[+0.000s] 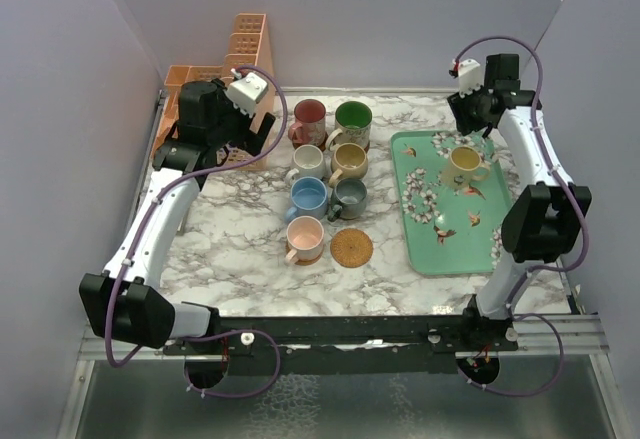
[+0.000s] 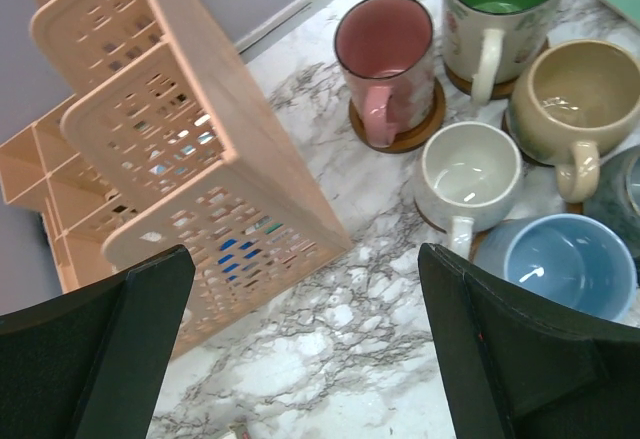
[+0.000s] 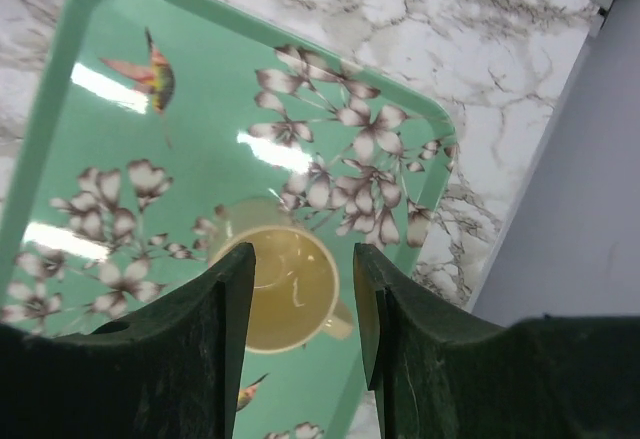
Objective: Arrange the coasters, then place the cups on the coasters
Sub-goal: Move the cup to the tray.
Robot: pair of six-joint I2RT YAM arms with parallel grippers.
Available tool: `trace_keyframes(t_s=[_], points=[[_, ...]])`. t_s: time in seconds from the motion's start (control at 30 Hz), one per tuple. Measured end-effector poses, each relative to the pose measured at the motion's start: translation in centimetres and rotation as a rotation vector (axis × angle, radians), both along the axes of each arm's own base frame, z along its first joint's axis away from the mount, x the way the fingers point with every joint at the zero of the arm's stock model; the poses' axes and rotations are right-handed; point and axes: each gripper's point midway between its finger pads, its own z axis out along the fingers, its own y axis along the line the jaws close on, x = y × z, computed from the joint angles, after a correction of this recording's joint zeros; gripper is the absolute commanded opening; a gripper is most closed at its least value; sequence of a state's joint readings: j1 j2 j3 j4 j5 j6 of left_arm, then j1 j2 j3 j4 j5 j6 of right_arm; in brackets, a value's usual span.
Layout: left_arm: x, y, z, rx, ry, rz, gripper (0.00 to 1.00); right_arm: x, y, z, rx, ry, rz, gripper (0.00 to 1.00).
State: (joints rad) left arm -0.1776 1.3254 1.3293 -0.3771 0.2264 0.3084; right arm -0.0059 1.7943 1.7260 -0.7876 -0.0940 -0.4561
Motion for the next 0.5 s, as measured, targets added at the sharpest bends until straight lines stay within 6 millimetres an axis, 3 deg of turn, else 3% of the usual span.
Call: trace_keyframes(t_s=[0.1, 0.23, 0.5], points=[[-0.6, -1.3, 0.0, 0.009, 0.003, -0.038, 0.99, 0.8, -1.9, -2.2, -0.018, 0.047, -0.016, 0.44], [-0.9, -1.8, 0.0, 0.014, 0.001, -0.055, 0.99, 0.5, -3.8, -5.5, -0.030, 0.139, -0.032, 0.44], [-1.1, -2.2, -0.5, 0.016, 0.014, -0.068, 0.99, -1.2, -6.4, -7.4, -0.008, 0.207, -0.071, 0.44]])
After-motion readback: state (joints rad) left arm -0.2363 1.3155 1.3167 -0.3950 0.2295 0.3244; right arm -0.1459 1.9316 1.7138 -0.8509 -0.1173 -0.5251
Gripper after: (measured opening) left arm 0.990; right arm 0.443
